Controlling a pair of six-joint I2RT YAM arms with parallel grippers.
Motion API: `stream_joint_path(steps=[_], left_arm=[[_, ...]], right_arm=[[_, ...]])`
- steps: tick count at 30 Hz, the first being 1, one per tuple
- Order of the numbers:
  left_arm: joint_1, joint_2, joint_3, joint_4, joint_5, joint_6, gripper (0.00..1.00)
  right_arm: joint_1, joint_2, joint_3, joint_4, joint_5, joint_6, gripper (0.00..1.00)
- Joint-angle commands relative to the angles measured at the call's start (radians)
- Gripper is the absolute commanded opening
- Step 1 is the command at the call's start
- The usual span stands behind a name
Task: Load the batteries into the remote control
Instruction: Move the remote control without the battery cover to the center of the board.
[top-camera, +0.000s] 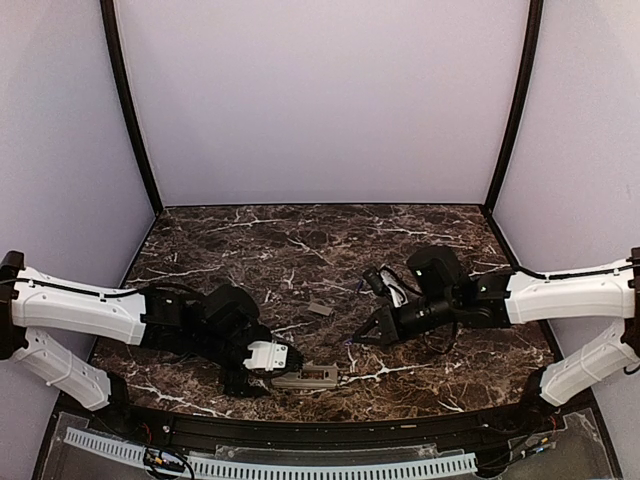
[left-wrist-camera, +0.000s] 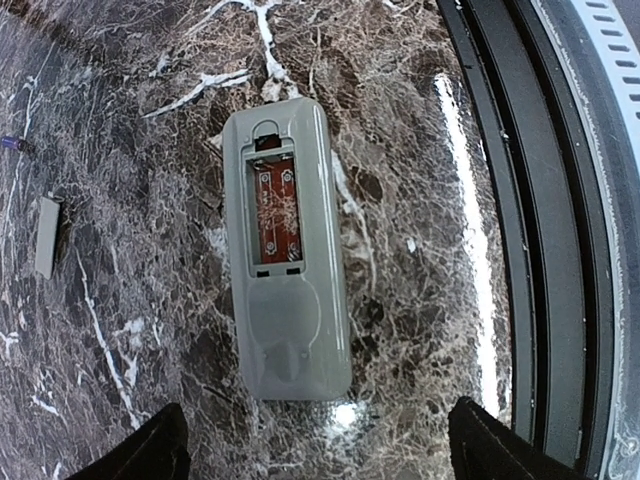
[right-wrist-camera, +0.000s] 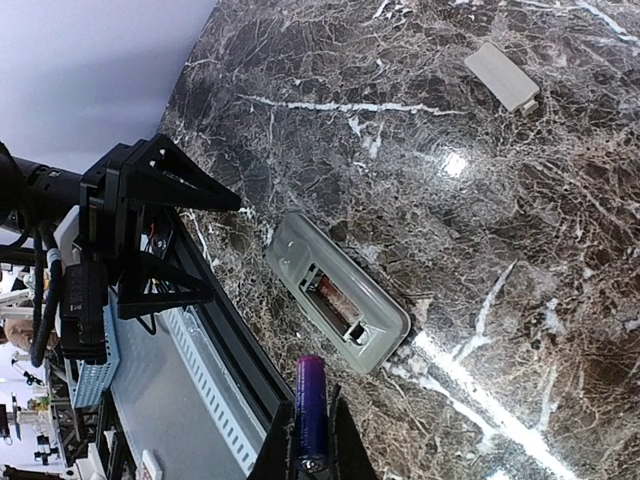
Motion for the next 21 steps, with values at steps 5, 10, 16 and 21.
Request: stream_joint_path(steps=[5,10,16,21], left_arm=[[0.000,0.101,-0.028,0.164,0.017,-0.012,0.89],[0.002,0.189,-0.007,0.209,-0.032,-0.034,0.88],[0.003,0.363,0.105,0.123,-0.054,-0.043,0.73],[0.003,0.378,0.123,0.066,-0.016,-0.075,0.51]], right_arm=[[0.009,-0.001,-0.040,0.084,-0.008,0.006,0.00],[0.005,0.050,-0.020,0.129,-0.061,0.016,0.00],[-0.010,0.086,0.002,0.105,-0.077,0.012,0.00],[-0.024,0.080,-0.020,0.111,-0.070,0.025,0.00]])
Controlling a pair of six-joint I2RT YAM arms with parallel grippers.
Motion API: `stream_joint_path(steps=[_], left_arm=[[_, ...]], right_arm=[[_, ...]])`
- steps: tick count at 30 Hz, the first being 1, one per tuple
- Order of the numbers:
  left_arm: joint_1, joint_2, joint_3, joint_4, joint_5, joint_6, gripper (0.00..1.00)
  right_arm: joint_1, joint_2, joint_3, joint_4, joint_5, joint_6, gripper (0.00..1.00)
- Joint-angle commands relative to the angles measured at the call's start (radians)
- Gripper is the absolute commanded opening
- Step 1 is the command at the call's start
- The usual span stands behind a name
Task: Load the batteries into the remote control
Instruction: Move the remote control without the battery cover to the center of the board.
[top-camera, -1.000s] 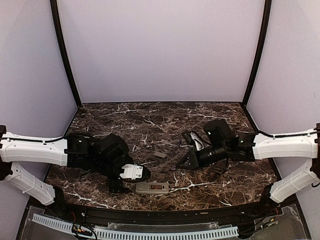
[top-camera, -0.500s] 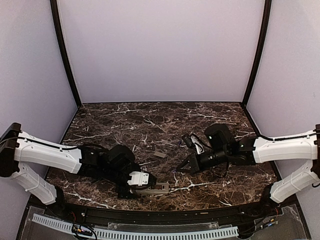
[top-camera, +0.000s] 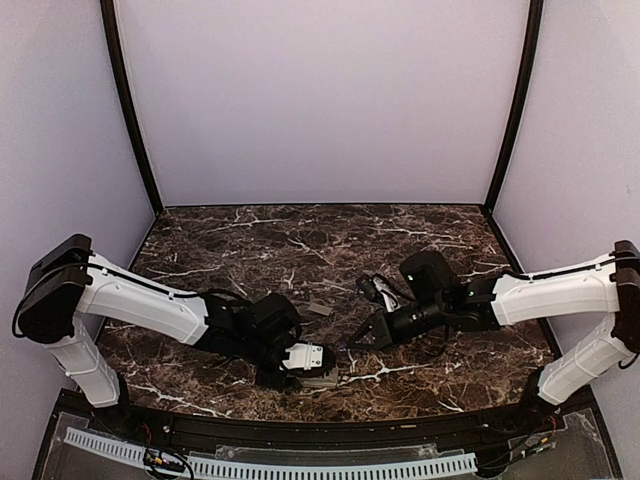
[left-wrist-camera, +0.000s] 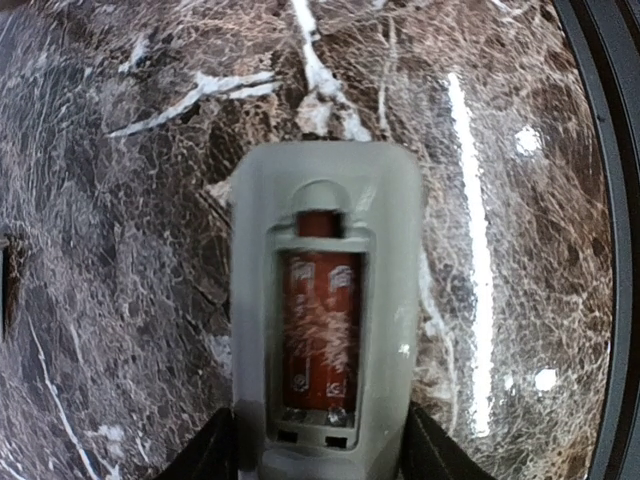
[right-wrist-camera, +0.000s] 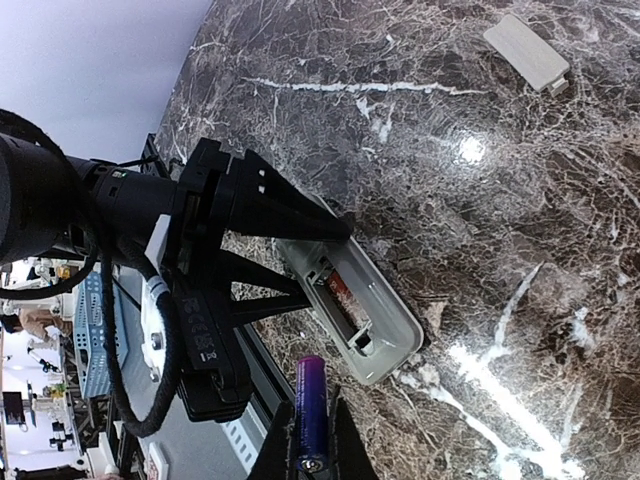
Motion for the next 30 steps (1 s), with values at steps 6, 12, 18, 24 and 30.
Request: stream_joint_path(steps=[6,12,18,24,30], left_arm=[[-0.014,0.024,0.032,-0.125,0.044,-0.103,0.37],[-0.059,0.107,0.100,-0.008,0.090,-0.170,0.33],[-0.095,0.272,0.264,0.030,0.054,-0.110,0.32],[-0.095,0.337,0.381,-0.005,0.059,-0.042,0.32],[-0.095,0.332,0.419,-0.024,0.078,-0.058,0.32]], right_arm=[[-0.047,-0.065,-0.012,-0.053,0.035,0.027,0.00],[-0.091,-0.157,0.024,-0.236,0.133,0.032,0.00],[-0.168,-0.299,0.013,-0.392,0.234,0.053,0.00],[-0.202,-0.422,-0.039,-0.414,0.242,0.075,0.00],[-0.202,-0.456,-0.075,-0.391,0.227,0.097,0.00]])
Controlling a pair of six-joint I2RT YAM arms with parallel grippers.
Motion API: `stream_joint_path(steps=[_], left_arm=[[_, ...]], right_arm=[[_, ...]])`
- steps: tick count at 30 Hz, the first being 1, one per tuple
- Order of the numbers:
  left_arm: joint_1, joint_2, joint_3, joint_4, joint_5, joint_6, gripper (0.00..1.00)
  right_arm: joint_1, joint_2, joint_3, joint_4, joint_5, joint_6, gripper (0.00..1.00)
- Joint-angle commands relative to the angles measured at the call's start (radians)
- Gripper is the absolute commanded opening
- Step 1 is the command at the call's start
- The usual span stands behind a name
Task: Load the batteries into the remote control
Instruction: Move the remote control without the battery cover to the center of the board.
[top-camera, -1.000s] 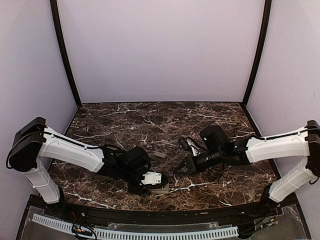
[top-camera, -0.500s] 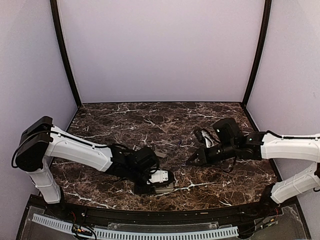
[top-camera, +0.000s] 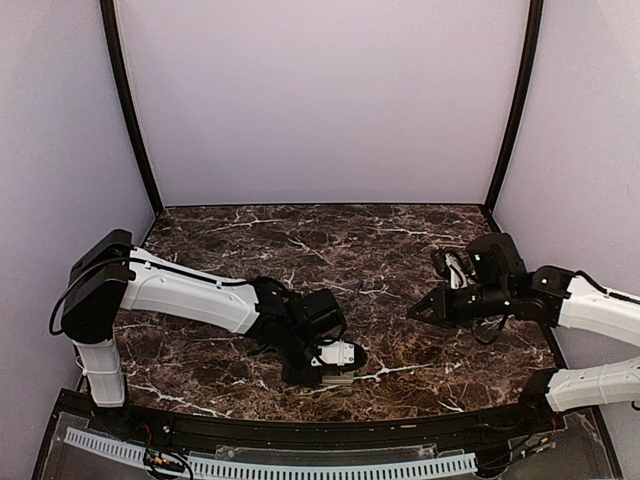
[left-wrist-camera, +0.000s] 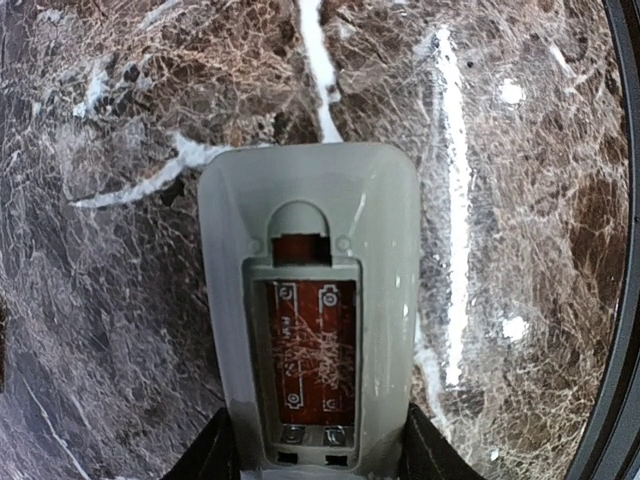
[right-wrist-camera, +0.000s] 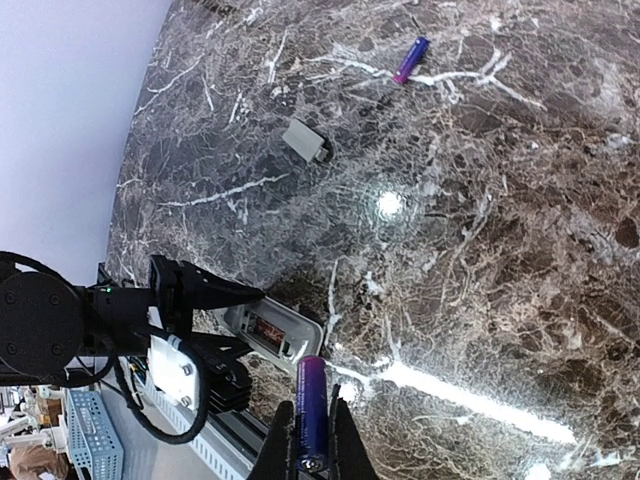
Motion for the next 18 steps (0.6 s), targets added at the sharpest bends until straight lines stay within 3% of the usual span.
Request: stream_joint_path(steps=[1,10,18], left_arm=[[-0.034,0.080,0.041,0.299,0.111,0.009,0.32],[-0.034,-0.068,-0.027,0.321,0.091,0.026,0.33],[-0.028,0.076,0.136,0.141,0.081,0.065,0.32]], right_arm=[[-0.005,-0.024,-0.028,0.002,0.006,0.026,0.00],[-0.009,0.098,0.071,0.016,-0.051,-0.071,0.00],[-0.091,0.197,0.083,0.077,-0.146,-0.128,0.00]])
